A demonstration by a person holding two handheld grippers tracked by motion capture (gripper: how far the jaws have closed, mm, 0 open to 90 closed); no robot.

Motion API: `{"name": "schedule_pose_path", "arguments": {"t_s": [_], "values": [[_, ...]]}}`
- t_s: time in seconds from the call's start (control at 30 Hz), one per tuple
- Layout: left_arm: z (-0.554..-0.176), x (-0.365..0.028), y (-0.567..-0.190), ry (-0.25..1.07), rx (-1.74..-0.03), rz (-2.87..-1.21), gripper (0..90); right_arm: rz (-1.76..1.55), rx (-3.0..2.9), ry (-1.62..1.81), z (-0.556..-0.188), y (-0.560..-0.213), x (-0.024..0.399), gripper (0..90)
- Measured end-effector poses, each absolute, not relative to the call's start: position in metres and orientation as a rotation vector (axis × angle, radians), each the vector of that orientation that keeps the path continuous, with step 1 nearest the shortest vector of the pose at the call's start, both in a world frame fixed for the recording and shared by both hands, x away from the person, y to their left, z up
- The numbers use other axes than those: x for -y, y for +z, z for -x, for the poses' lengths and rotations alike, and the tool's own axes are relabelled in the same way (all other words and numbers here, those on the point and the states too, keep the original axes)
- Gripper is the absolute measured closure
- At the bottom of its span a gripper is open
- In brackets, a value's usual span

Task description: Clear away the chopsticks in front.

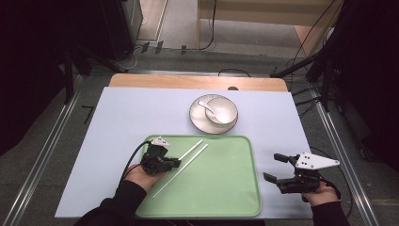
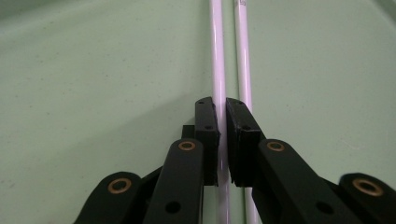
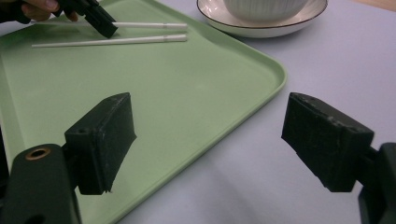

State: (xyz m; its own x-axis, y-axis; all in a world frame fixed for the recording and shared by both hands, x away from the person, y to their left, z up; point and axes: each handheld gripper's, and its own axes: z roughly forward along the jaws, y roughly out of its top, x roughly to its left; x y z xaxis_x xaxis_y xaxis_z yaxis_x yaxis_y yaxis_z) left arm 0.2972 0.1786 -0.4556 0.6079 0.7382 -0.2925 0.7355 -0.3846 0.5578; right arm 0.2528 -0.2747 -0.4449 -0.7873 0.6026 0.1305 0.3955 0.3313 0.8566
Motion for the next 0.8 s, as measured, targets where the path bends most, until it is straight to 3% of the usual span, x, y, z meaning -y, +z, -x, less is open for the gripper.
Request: {"name": "schedule_pose_path", "arguments": {"t_s": [0.5,0.8], "values": [[-0.295,-0.173,-0.456,0.003,-1.122,-2.175,79.8,-0.907,-2.38,1.442,-0.253,-0.445,0.275,17.6],[-0.294,-0.18,-0.445,-0.011,-1.094,-2.183,61.1,-0.906,-2.379,1.441,-0.253,-0.444,0.275,17.6]]}}
